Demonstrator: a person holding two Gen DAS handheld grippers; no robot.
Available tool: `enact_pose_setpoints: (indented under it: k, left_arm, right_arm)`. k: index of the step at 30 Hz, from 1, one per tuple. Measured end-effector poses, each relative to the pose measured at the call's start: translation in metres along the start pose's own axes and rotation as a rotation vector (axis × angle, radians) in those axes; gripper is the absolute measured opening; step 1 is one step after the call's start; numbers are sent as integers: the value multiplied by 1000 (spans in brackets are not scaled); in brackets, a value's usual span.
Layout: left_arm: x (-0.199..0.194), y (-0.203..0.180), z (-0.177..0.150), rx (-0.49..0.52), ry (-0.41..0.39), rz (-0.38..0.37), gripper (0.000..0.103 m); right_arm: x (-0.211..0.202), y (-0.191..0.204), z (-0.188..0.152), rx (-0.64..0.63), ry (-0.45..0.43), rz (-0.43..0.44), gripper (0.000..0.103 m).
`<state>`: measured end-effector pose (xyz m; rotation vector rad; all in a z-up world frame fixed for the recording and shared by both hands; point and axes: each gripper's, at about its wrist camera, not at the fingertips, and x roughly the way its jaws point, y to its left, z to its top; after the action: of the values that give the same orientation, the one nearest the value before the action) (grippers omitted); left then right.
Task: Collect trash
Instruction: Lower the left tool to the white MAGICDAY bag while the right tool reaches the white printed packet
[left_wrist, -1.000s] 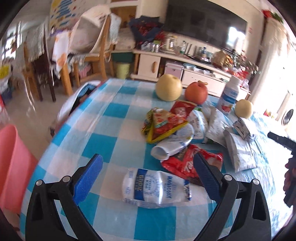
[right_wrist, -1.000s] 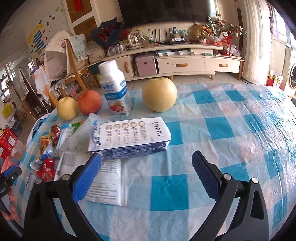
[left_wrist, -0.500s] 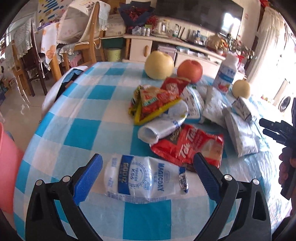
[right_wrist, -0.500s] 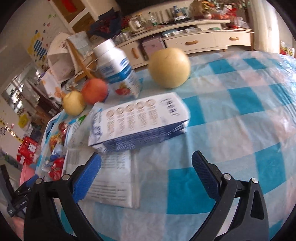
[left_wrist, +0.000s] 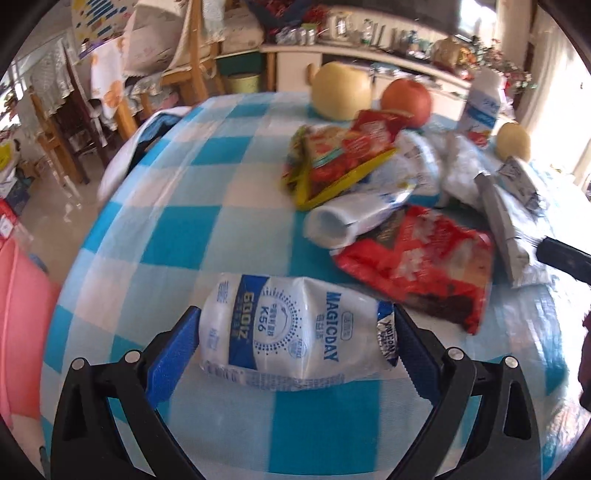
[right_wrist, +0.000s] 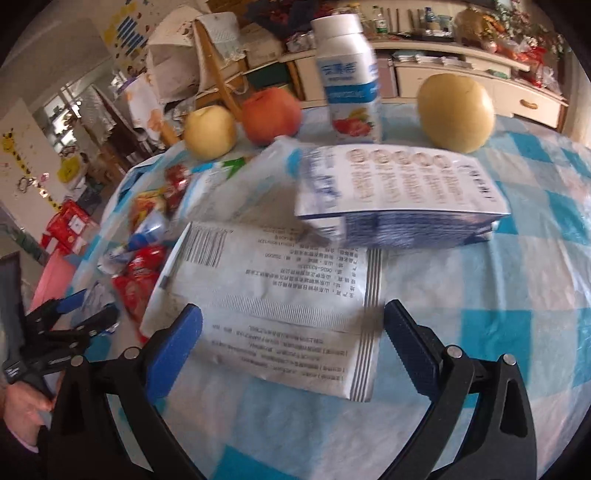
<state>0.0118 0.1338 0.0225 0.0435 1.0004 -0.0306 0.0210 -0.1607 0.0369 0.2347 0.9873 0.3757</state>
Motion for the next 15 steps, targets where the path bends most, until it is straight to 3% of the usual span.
enact_pose_setpoints:
  k: [5, 7, 9, 12, 15]
  left_arm:
    - [0, 16, 0, -68, 5, 23, 97]
    - [1, 22, 0, -97, 10, 13, 97]
    - [1, 27, 0, -123, 15, 17, 97]
    - [3, 32, -1, -156, 25, 23, 97]
    - [2, 33, -1, -167, 22, 26, 97]
  right_arm:
    - [5, 59, -22, -82, 122, 249, 99]
    - [-2, 84, -28, -186, 110, 267, 99]
    - [-13, 98, -29, -289, 57, 225, 99]
    - [-22, 98, -21, -386, -57, 62, 99]
    - [-14, 91, -13, -448, -88, -8, 99]
